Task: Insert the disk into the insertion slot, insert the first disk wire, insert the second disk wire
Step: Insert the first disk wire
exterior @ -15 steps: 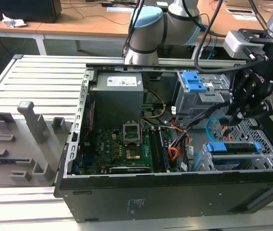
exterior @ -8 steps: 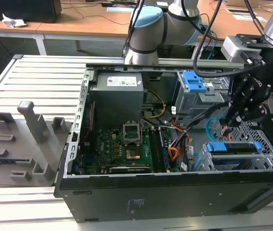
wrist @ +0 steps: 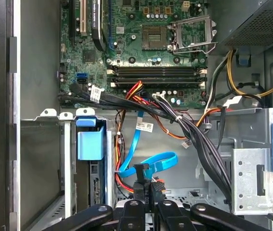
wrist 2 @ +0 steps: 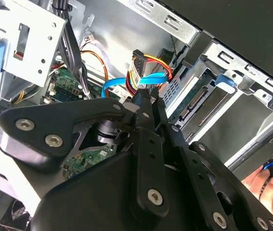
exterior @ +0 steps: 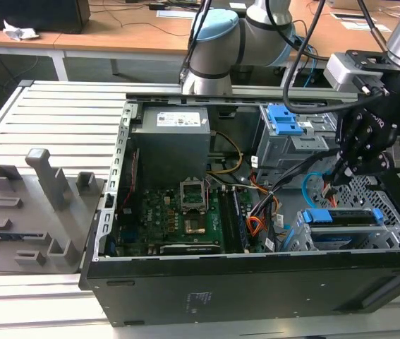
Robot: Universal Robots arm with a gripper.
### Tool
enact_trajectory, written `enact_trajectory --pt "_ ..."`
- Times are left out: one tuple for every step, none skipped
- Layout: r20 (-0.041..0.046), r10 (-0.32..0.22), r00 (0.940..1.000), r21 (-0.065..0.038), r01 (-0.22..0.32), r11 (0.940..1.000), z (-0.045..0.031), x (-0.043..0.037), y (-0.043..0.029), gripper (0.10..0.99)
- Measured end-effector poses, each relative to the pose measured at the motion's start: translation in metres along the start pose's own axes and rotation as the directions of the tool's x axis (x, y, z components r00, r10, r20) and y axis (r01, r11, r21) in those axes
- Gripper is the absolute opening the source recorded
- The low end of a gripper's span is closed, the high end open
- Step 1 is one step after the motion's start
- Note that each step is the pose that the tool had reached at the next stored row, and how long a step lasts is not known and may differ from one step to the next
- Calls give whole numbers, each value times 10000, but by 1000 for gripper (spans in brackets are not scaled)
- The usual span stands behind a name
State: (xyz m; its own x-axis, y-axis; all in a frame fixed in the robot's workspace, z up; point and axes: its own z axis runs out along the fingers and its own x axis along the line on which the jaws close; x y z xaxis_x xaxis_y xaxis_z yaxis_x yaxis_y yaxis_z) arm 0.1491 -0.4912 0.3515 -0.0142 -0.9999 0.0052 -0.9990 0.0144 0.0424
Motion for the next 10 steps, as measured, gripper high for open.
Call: enact_trajectory --pt "1 3 10000 -4 -3 10000 -2 -2 -57 169" --pt "0 3 10000 -5 -3 10000 -3 -2 -75 169" --pt "2 3 10000 -6 -3 10000 -3 -2 -78 169" --pt "2 5 10000 -6 -5 10000 -3 -2 -78 169" --pt "1 4 10000 -6 -4 10000 -3 -2 -79 169" --pt "1 3 10000 -5 -3 10000 -3 7 -80 169" --pt "0 2 10000 -5 -2 10000 -4 16 -81 169" --pt "0 1 10000 -6 -1 10000 -3 31 -81 169" --pt "1 3 10000 -6 -3 10000 -3 62 -81 169" --pt "0 2 10000 -6 -2 10000 -3 106 -81 169"
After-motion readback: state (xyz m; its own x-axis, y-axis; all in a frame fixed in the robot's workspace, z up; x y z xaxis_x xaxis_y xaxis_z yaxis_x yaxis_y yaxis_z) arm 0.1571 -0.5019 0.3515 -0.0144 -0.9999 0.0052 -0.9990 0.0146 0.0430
